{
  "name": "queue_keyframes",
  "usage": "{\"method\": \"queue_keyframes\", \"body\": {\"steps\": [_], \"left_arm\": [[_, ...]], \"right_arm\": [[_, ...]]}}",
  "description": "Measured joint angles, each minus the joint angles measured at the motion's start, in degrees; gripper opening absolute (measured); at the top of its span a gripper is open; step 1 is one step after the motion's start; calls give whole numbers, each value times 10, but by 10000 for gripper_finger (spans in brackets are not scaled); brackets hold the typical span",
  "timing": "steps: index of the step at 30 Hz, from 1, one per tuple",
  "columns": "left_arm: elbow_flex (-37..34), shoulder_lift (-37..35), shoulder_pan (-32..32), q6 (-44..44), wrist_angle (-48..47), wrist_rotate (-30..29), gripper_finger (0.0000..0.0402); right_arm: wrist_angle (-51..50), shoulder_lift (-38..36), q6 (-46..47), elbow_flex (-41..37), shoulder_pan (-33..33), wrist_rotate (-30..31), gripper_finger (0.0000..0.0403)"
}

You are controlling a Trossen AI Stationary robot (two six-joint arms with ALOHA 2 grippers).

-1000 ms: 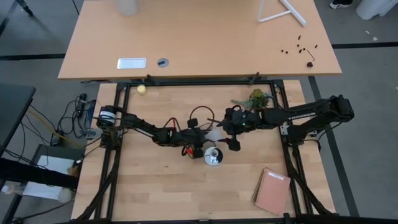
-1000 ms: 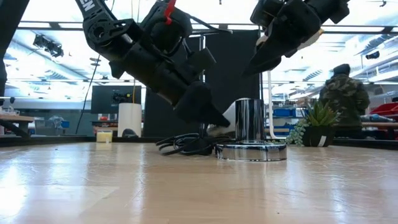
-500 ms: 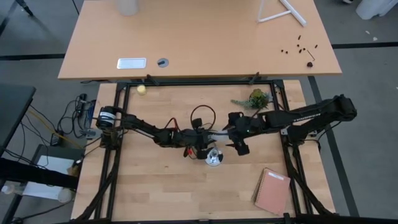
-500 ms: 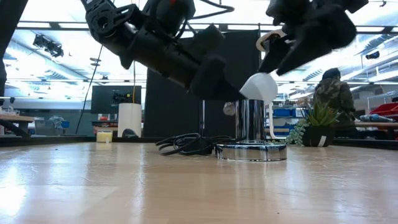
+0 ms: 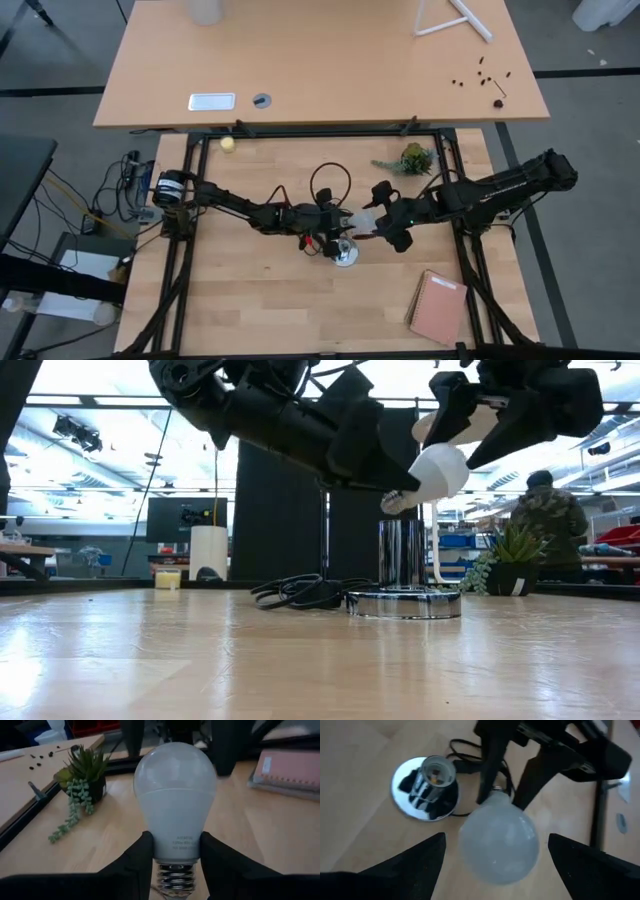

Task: Screw lightbulb
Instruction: Insert the white lightbulb into the metallic lamp

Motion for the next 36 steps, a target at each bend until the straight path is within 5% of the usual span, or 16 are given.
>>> {"method": "queue_keyframes", "body": {"steps": [18, 36], "left_arm": [[4, -12, 1, -19, 32, 117, 143], [3, -12, 2, -49, 71, 126, 143]], "right_arm": [[39, 0, -2, 0, 81, 66, 377], [98, 42, -30, 0, 82, 80, 369]]}}
